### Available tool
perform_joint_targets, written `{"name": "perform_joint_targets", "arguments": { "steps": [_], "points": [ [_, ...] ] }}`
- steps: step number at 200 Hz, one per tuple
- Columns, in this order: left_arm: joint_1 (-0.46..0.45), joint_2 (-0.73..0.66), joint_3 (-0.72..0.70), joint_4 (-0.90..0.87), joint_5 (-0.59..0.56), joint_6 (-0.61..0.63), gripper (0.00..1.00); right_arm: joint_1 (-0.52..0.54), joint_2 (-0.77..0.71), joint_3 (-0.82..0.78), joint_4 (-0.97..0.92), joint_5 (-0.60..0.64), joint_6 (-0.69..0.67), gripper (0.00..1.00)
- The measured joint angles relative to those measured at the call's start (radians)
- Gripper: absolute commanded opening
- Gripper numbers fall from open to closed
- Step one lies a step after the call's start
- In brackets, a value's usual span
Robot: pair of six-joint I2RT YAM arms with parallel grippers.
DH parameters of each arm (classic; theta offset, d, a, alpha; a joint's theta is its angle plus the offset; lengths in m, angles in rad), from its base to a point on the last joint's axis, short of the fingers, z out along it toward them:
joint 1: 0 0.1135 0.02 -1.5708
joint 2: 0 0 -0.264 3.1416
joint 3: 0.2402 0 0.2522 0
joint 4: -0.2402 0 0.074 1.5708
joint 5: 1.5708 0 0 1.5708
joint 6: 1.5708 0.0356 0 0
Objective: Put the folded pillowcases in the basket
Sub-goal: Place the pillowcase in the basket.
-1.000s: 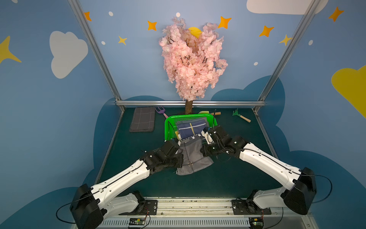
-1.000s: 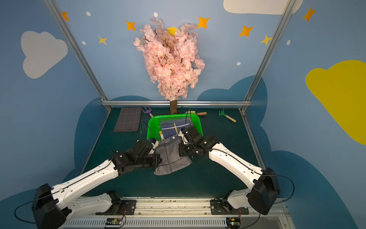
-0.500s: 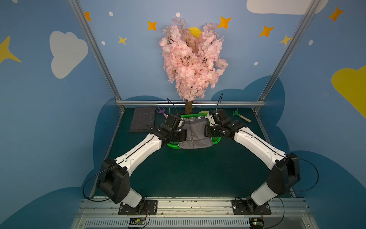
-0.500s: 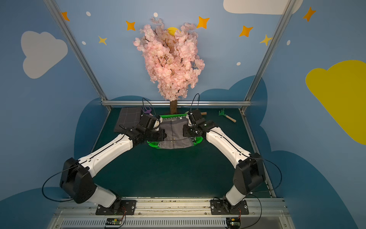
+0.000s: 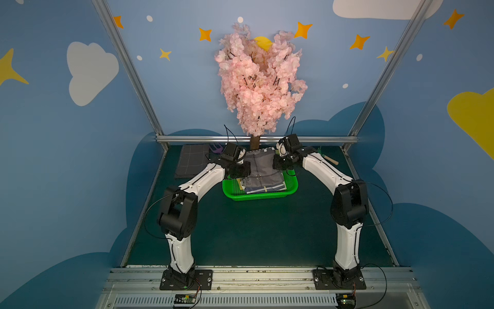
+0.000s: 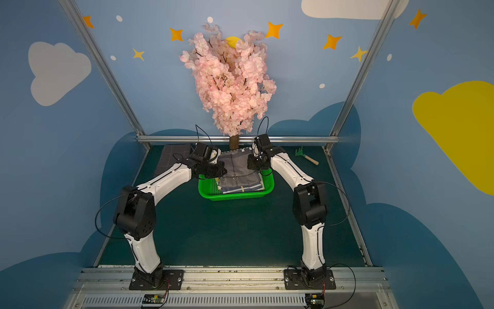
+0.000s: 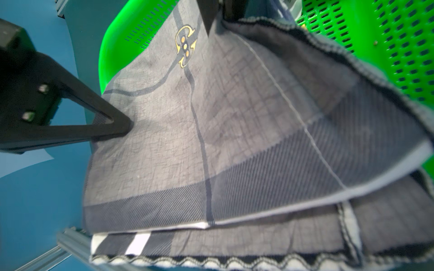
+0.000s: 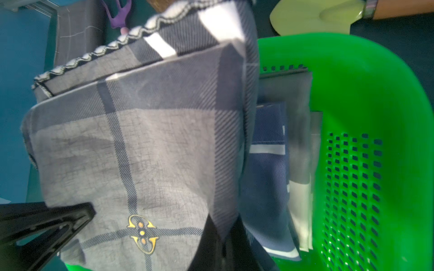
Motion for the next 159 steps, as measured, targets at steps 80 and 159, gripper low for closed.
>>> {"name": "perform_joint_targets", "arguments": {
  "steps": [80, 159],
  "points": [
    [0.007, 0.035, -0.029, 0.017, 0.013, 0.018, 0.25, -0.016, 0.082, 0.000, -0.020, -0.024, -0.010, 0.31],
    [0.050, 0.023, -0.064, 0.024, -0.033, 0.018, 0.68, -0.029, 0.080, 0.000, -0.028, 0.028, -0.031, 0.73]
  ]
}}
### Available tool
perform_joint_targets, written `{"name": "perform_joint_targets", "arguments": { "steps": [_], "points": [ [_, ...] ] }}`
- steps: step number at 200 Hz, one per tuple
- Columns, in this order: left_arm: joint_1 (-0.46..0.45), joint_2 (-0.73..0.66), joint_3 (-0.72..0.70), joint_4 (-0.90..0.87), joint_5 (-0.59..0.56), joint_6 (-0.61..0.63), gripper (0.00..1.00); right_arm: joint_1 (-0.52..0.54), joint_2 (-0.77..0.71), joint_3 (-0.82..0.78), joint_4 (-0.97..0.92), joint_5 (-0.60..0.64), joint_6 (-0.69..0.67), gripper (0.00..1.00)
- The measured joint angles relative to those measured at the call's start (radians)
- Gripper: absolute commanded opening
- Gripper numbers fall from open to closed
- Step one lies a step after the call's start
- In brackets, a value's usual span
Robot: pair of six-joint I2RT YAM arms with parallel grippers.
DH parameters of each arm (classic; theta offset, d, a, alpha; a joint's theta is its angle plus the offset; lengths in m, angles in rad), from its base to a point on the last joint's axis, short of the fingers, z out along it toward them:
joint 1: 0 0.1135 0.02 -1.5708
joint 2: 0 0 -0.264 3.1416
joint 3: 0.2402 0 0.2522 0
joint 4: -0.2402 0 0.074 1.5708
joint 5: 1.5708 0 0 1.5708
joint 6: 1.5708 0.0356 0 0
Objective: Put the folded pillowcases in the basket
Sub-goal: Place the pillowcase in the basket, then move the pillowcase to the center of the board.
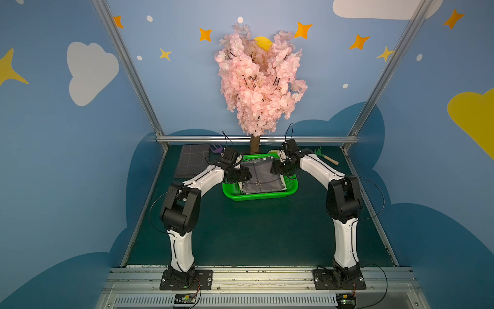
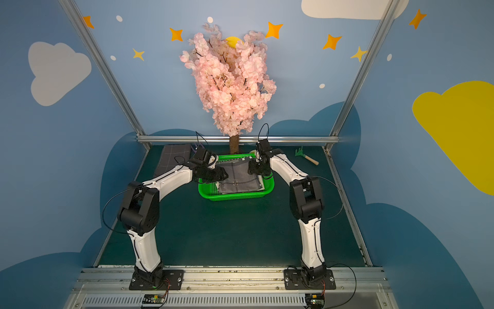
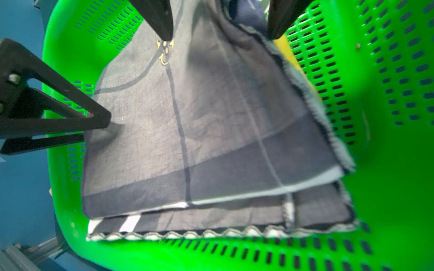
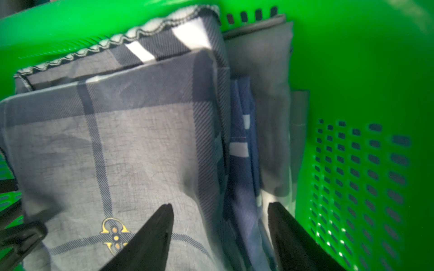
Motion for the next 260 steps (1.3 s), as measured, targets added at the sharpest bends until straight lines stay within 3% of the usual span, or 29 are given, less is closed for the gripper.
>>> {"name": "perform_joint_targets", "arguments": {
  "steps": [48, 86, 120, 150, 185, 260],
  "points": [
    [0.074, -0.180, -0.055, 0.002, -0.058, -0.015, 0.69, 0.002, -0.161, -0.076, 0.013, 0.084, -0.025, 0.87],
    [0.241, -0.269, -0.114, 0.043, -0.085, -0.109, 0.71, 0.002, -0.378, -0.168, 0.056, 0.140, -0.043, 0.90],
    [0.388, -0.163, -0.109, 0.043, -0.095, -0.189, 0.73, 0.002, -0.535, -0.318, 0.116, 0.123, -0.041, 0.90],
    [0.421, -0.025, 0.007, -0.024, -0.148, -0.214, 0.79, 0.002, -0.589, -0.435, 0.138, 0.101, -0.033, 0.90],
    [0.470, 0.085, 0.130, -0.044, -0.128, -0.283, 0.80, 0.002, -0.608, -0.501, 0.144, 0.092, -0.028, 0.90],
    [0.550, 0.115, 0.094, -0.042, -0.106, -0.479, 0.83, 0.002, -0.613, -0.528, 0.150, 0.085, -0.022, 0.90]
  ]
}}
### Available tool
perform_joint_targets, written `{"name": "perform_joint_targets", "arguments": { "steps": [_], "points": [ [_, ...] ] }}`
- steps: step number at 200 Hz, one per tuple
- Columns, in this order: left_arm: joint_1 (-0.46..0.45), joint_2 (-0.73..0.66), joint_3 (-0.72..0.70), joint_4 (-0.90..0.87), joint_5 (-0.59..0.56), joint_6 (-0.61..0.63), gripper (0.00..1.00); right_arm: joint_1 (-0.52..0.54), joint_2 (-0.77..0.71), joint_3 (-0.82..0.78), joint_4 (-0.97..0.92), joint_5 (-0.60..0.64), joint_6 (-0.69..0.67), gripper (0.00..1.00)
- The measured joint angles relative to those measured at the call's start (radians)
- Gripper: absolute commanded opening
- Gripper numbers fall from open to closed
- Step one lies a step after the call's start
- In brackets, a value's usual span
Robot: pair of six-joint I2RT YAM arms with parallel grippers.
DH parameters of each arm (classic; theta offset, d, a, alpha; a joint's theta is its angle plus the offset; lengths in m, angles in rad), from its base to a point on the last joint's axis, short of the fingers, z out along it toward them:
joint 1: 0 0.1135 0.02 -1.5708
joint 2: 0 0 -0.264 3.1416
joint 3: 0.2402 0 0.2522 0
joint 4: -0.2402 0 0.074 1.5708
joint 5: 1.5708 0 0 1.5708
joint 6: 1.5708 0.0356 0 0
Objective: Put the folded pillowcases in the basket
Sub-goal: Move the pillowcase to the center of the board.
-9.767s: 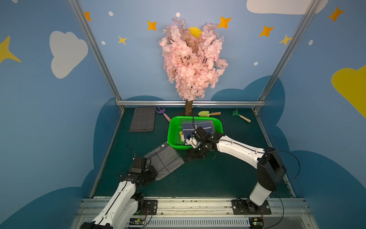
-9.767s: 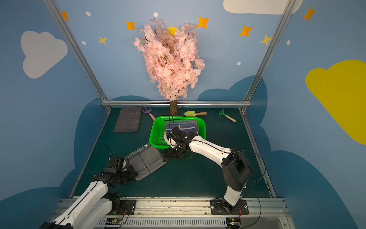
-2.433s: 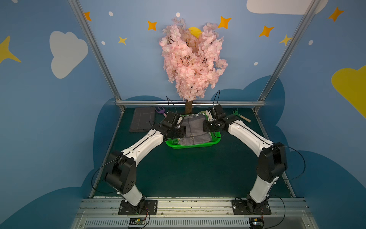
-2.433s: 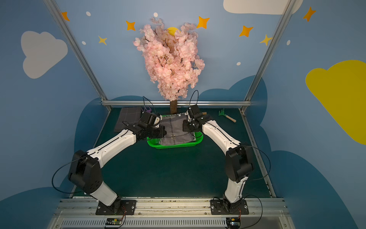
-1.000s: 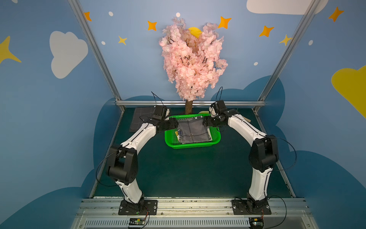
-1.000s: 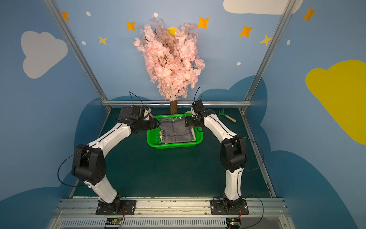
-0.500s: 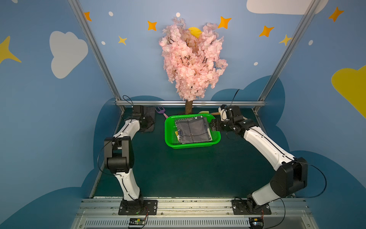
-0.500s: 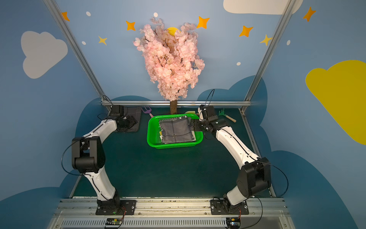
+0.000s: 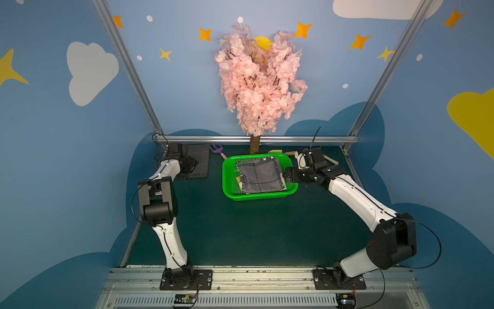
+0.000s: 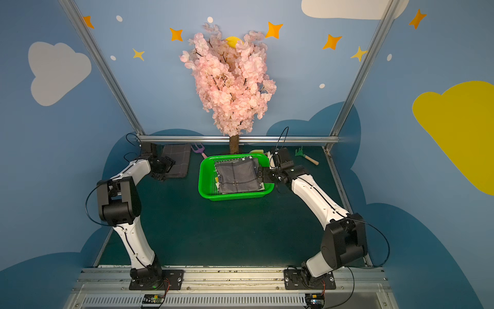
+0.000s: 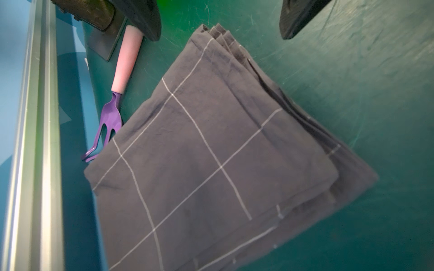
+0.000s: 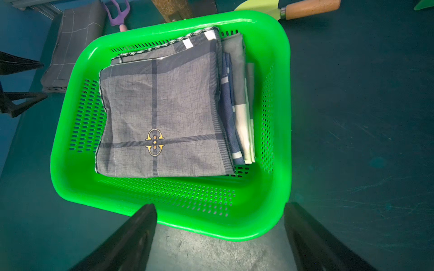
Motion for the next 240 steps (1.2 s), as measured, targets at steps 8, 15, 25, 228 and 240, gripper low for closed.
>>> {"name": "perform_joint_targets", "arguments": {
  "steps": [8, 15, 25, 228, 240],
  "points": [
    [0.002, 0.006, 0.000, 0.010, 0.007, -0.020, 0.82, 0.000, 0.000, 0.000, -0.001, -0.004, -0.001, 0.90],
    [0.005, 0.014, 0.000, 0.017, 0.013, -0.034, 0.82, 0.000, 0.001, 0.000, -0.001, -0.009, -0.003, 0.90],
    [0.008, 0.027, 0.000, 0.026, 0.019, -0.055, 0.82, 0.000, 0.003, 0.000, -0.002, -0.017, -0.005, 0.90],
    [0.026, 0.158, 0.093, 0.003, -0.024, -0.100, 0.03, -0.026, 0.012, -0.029, -0.016, -0.027, -0.015, 0.90],
    [0.026, 0.139, 0.057, 0.025, -0.022, -0.087, 0.03, -0.026, 0.012, -0.029, -0.016, -0.031, -0.014, 0.90]
  ]
}}
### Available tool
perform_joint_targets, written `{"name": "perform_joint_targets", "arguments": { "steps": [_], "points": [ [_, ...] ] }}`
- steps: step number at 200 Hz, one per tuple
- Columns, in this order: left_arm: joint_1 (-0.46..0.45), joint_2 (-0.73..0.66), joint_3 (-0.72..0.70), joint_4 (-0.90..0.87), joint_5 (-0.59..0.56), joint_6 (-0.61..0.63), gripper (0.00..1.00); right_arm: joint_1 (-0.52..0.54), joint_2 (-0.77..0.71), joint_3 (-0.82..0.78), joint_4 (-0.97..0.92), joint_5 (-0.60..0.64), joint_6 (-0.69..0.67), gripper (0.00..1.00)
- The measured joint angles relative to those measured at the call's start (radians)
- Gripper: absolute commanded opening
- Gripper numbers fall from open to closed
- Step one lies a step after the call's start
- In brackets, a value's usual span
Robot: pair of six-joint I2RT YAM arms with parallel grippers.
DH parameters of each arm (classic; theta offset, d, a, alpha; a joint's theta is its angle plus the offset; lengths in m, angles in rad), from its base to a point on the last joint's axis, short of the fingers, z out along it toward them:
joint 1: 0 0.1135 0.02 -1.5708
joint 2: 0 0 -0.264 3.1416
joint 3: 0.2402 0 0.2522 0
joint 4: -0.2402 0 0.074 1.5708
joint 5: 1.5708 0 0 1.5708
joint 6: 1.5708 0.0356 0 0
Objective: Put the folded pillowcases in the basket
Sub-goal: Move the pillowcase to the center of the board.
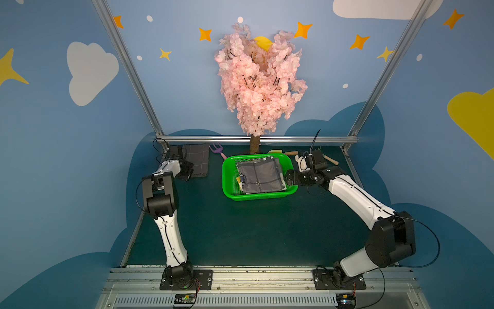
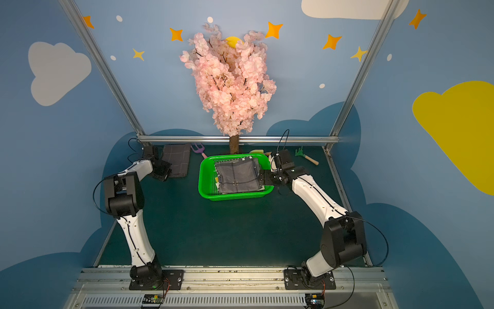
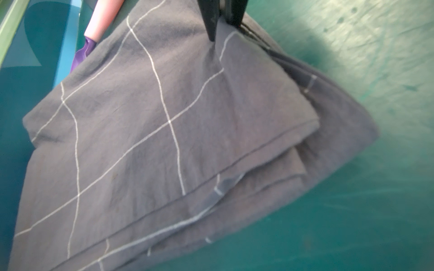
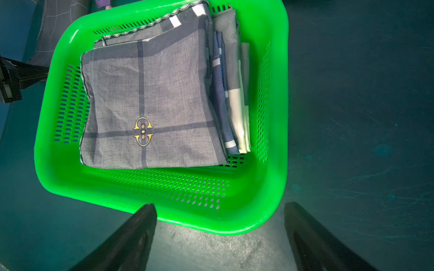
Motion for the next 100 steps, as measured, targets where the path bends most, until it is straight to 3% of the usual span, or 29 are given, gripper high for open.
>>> {"name": "perform_joint_targets", "arguments": {
  "steps": [100],
  "points": [
    [-0.026, -0.518, -0.643, 0.105, 0.041, 0.135, 0.07, 0.000, -0.047, 0.000, -0.014, -0.049, 0.004, 0.90]
  ]
}}
